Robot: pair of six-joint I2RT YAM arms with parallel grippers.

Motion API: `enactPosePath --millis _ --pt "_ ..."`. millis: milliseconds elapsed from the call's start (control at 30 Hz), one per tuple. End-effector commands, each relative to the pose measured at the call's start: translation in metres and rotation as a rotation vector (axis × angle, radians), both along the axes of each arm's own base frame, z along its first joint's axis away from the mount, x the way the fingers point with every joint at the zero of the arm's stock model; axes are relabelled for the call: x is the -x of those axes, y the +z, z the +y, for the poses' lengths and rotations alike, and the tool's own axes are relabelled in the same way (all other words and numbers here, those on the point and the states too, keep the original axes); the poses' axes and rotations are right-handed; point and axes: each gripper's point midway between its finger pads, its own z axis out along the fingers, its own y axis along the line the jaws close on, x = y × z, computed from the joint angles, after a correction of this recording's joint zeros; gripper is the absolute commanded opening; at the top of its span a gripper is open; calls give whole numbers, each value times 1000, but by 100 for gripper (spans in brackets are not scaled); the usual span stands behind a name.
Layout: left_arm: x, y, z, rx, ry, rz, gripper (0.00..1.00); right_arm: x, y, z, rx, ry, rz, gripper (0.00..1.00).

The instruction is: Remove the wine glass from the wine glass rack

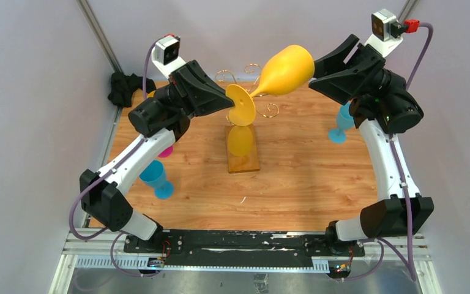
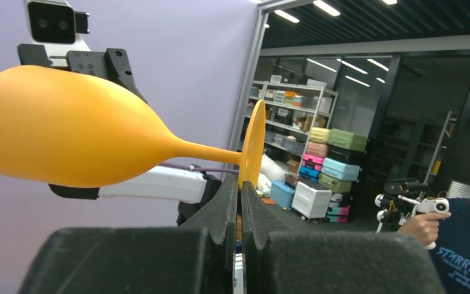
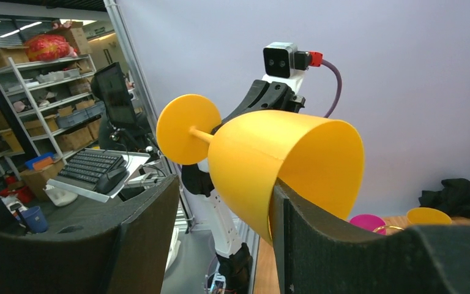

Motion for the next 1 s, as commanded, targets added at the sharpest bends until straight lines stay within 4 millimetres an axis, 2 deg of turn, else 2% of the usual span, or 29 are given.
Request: enactPosePath --millis 0,133,267,333,400,567,633,800,933,967 --pt "16 6 0 30 -29 -80 0 12 -2 9 14 52 -79 59" --pt "12 3 -6 22 -41 -66 0 13 -5 19 31 98 -80 58" --pt "-4 -4 -16 -2 -54 -32 0 38 -6 32 50 172 -133 57" --pt "-11 -4 -21 -8 -65 -18 0 47 -7 35 56 190 -147 52" --pt "-16 -3 -23 -8 -72 -13 0 52 -8 34 58 189 -151 43" --pt "-23 -6 -27 -12 -75 6 0 57 -11 32 55 169 -158 8" --pt "-24 -8 -27 -14 -73 12 13 57 -10 33 54 151 -156 0" --pt "-21 -10 -23 -16 -55 3 32 54 -9 33 66 71 -143 0" --pt "-28 -12 -10 -10 6 2 35 64 -10 28 102 -50 -176 0" --pt "-33 -13 -7 -10 25 10 36 73 -7 24 102 -94 -248 0"
